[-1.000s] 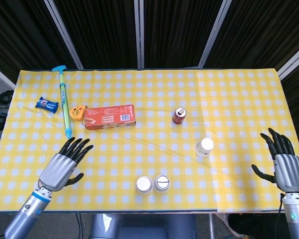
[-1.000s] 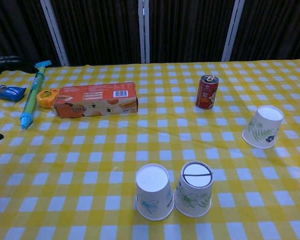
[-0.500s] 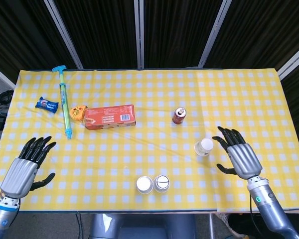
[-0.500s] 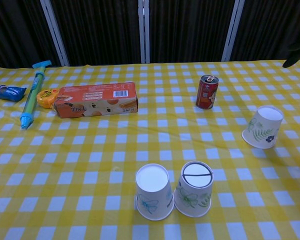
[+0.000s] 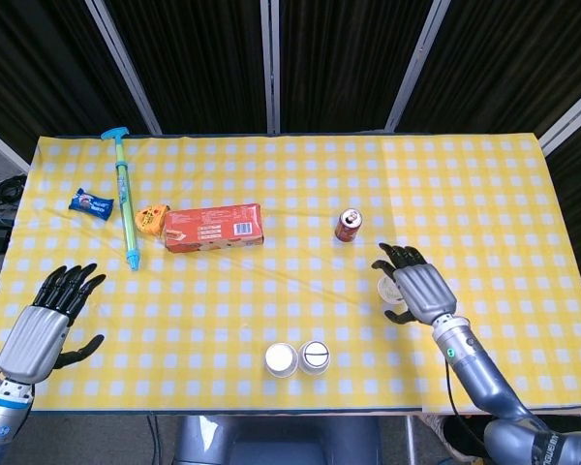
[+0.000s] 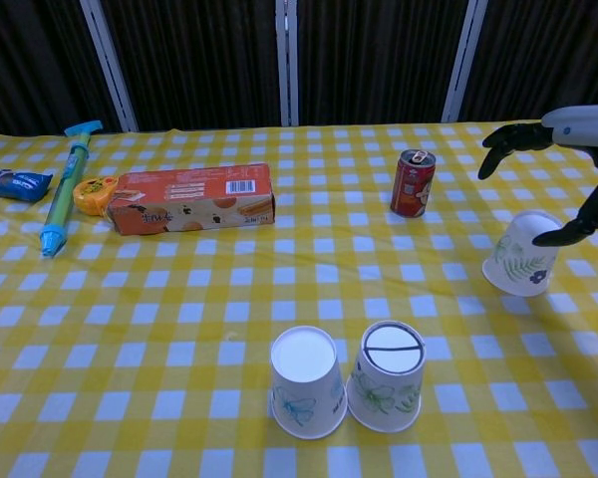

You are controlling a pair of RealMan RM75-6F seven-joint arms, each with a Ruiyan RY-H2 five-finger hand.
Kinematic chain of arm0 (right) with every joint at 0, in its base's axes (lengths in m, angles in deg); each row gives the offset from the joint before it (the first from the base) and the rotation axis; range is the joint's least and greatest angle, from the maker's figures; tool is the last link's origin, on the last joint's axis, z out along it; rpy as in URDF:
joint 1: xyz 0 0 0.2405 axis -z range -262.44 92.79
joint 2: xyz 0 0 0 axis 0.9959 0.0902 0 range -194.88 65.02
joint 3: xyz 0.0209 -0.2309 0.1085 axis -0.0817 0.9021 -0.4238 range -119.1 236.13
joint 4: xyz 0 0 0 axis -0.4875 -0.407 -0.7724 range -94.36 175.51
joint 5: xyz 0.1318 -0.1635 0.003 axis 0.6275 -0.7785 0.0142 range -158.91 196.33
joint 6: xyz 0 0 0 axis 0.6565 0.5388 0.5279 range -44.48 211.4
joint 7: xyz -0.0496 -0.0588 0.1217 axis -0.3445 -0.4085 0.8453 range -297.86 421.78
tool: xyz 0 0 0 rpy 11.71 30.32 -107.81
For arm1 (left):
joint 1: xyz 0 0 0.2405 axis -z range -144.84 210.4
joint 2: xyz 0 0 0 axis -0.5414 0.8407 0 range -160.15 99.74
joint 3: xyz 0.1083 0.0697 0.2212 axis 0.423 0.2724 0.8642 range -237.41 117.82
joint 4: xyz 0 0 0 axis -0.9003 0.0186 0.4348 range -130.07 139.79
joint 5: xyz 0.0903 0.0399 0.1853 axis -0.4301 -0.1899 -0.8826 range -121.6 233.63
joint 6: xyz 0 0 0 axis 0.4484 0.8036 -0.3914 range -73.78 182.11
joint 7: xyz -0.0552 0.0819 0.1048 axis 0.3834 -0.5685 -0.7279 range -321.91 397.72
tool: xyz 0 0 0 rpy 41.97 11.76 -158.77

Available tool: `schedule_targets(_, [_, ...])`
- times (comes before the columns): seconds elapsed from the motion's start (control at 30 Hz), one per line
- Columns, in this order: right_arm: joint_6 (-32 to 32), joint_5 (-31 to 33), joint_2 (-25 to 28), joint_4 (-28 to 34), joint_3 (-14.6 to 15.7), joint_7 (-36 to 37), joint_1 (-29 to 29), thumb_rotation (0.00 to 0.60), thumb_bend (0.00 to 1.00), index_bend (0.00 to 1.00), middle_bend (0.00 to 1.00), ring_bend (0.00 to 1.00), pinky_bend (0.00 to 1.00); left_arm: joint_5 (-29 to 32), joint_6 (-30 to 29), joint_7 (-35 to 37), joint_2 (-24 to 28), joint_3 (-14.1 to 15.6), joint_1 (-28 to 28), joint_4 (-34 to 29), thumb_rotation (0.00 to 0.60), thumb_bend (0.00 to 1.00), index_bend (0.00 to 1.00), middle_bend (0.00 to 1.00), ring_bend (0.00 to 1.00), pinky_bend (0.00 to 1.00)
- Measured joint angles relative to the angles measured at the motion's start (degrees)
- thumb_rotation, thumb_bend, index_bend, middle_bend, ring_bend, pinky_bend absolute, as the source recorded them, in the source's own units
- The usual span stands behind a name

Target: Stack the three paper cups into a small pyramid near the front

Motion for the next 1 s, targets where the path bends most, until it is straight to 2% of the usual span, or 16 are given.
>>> schedule_targets(0.23, [-1.4, 7.6, -2.5, -6.0, 0.3, -2.1, -4.2, 0.6, 0.12, 0.25, 0.0, 0.0, 0.0, -0.3, 1.0, 0.2, 0.0, -1.2, -0.7, 0.1, 0.6, 0.26, 0.07, 0.0, 0.0, 0.0])
schedule_targets(0.4, [-2.1, 10.9, -3.4, -9.0, 1.3, -2.5, -6.1, 0.6, 0.12, 0.28, 0.0, 0.0, 0.0, -0.3, 1.9, 0.1, -0.1, -1.9, -0.9, 0.3, 0.6, 0.26, 0.07, 0.0, 0.0, 0.0])
schedule_targets(0.73, [-2.6, 13.6, -4.9, -12.4, 3.6, -2.4, -7.5, 0.6, 0.12, 0.3, 0.0, 0.0, 0.0, -0.6, 3.3, 0.0, -0.3, -3.0, -1.4, 0.5, 0.6, 0.26, 0.07, 0.0, 0.0, 0.0])
schedule_targets(1.0, [-2.2, 13.3, -6.2, -14.5, 4.4, -0.9, -7.8, 0.6, 0.17, 0.39, 0.06, 0.0, 0.0, -0.7, 4.3, 0.1, -0.4, -3.6, -1.6, 0.6, 0.6, 0.26, 0.07, 0.0, 0.0, 0.0])
